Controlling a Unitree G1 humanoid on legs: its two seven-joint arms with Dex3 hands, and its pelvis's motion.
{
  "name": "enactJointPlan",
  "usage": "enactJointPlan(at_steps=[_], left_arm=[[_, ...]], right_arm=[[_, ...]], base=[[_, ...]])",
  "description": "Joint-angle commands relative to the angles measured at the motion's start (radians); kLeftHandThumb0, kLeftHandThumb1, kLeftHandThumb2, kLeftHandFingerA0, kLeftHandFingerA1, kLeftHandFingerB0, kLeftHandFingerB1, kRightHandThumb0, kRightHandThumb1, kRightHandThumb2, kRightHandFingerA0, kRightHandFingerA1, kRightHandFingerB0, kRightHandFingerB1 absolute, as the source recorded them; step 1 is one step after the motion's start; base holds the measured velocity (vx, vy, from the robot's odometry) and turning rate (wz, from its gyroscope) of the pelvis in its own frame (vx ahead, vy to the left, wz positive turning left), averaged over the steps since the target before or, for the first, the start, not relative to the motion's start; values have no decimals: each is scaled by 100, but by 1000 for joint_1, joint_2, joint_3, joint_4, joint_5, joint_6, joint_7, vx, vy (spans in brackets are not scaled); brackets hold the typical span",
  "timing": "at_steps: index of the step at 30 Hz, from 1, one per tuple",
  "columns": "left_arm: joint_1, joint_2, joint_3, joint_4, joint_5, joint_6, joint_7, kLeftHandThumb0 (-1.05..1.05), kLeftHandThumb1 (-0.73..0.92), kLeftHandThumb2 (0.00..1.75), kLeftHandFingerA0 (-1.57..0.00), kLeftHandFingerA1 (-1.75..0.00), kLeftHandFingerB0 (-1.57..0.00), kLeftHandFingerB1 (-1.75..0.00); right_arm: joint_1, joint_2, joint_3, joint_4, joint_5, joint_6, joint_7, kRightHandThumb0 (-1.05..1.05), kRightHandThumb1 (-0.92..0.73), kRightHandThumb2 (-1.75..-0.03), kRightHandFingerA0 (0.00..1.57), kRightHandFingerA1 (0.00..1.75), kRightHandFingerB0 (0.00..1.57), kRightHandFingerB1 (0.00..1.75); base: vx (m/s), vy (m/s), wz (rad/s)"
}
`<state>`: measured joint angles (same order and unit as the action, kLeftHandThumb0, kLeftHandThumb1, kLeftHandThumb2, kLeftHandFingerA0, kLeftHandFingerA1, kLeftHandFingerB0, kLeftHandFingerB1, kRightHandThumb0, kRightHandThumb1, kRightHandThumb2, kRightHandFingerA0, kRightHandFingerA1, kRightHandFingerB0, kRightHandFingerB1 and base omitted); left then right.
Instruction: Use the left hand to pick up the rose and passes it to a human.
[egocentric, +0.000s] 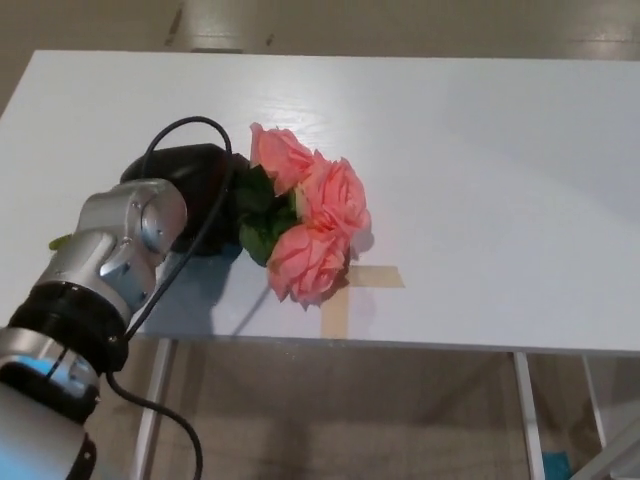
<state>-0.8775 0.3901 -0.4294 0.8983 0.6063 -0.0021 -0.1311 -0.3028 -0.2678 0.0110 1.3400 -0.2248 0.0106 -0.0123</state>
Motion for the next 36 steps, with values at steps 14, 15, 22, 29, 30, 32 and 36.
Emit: enactJointPlan(at_steps=[14,15,22,29,30,32,36], left_arm=[[95,-35,232,-153,-104,-199,280,-14,79,63,-73,-159,-88,-89],[96,-36,235,-154,-103,-200,279,-14,79,63,-73,-159,-88,-89],[79,-51,309,-237,-171,-170,224,-13,79,65,-77,-137,-81,-100],[67,-70,366,-318,-237,-119,170,-14,80,70,-77,-148,-73,-120],[56,-89,397,-341,-288,-91,145,-14,80,70,-77,-148,-73,-120],[55,-102,415,-359,-305,-64,132,-15,81,70,-78,-150,-72,-122],[48,-125,457,-406,-346,3,98,-13,86,66,-84,-144,-69,-123]], right_arm=[[35,-1,-9,7,6,-3,-23,-39,-73,-62,61,41,52,38],[35,-1,-9,7,6,-3,-23,-39,-73,-62,61,41,52,38],[33,-4,-6,6,3,1,-17,-39,-74,-62,61,41,52,37],[37,-5,-8,7,5,-1,-10,-40,-74,-62,60,40,51,37],[38,-6,-8,6,4,-3,-8,-40,-74,-62,60,40,51,37],[40,-7,-6,7,2,-4,-7,-40,-74,-62,59,40,51,37],[40,-7,-5,8,1,-4,-3,-40,-74,-62,59,40,52,37]], base=[[0,0,0],[0,0,0],[0,0,0],[0,0,0],[0,0,0],[0,0,0],[0,0,0]])
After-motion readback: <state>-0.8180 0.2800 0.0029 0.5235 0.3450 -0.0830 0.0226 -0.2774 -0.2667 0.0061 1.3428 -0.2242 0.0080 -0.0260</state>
